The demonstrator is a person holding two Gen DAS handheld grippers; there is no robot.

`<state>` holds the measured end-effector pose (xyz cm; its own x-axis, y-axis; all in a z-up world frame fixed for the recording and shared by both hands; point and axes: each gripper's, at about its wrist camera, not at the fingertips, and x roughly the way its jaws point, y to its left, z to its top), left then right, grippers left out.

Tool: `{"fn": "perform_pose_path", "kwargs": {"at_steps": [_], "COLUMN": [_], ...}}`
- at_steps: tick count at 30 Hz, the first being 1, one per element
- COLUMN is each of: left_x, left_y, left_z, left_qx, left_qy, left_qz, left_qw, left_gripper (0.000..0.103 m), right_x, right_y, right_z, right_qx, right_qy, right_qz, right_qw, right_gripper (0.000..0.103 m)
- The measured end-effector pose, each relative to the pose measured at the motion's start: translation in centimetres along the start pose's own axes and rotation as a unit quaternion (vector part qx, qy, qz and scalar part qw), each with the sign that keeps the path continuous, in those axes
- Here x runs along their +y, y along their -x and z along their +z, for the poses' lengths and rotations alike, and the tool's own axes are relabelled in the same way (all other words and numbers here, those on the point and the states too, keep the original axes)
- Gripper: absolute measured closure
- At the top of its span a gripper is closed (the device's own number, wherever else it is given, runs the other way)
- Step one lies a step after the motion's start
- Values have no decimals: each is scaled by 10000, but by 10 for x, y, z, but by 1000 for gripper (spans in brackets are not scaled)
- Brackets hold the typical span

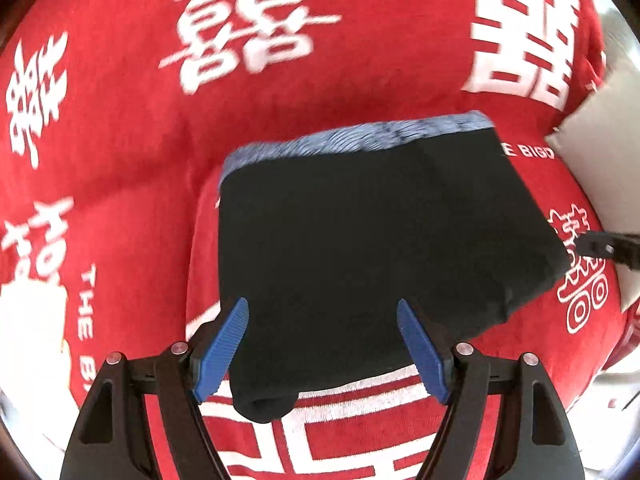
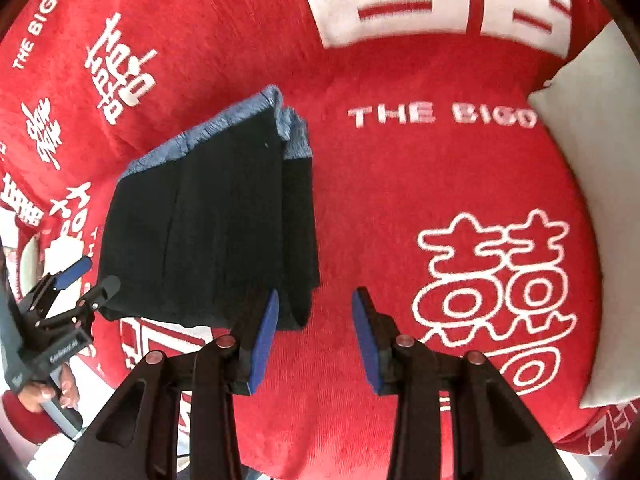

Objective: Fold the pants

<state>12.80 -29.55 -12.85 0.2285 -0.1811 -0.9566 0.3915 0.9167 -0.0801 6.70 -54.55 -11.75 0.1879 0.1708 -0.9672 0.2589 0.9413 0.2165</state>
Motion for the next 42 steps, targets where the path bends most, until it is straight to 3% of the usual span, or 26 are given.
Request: {"fn": "perform_pose_path", "kwargs": {"at_steps": [3,5,7,9,14,18,23,29,36,40,42], "left_x": [12,14,14,15,15,20,50,69,69,60,56], "left_y": [-15,-23,-28,-35,-41,-29,-17,-8,-19,-31,-37], "left_z": [-5,-9,-12,-16,-22,-19,-10,6,17,16,14], "left_qx": [177,194,197,211,191,163,135,-8,260,487,569], "left_qy": [284,304,273,302,246,278,832,953,1118,1020,1012], "left_qz": [-75,-133,-206,-222,-232,-279,-240,-89,-176,-220,-203], "left_qw": [9994,9993,9992,9991,9992,9991,9962,9954,9932,9934,9930], "left_gripper": [25,25,18,18,18,18,18,18,18,18,18], "right_x": [17,32,38,43,29,32,32,26,24,47,53], "right_y": [10,-1,-13,-33,-65,-70,-69,-36,-19,-34,-47], "right_z": [-2,-1,-2,-4,-11,-20,-20,-4,25,19,15], "right_qx": [-258,-135,12,184,489,554,565,213,-127,15,215], "right_qy": [181,335,417,502,90,243,152,158,-62,269,390], "right_qz": [39,122,163,28,103,-38,-5,6,10,-54,-175], "right_qw": [9995,9993,9990,9986,9987,9982,9983,9996,9999,9996,9989], "right_gripper": [62,65,67,67,67,64,64,64,62,61,55]}}
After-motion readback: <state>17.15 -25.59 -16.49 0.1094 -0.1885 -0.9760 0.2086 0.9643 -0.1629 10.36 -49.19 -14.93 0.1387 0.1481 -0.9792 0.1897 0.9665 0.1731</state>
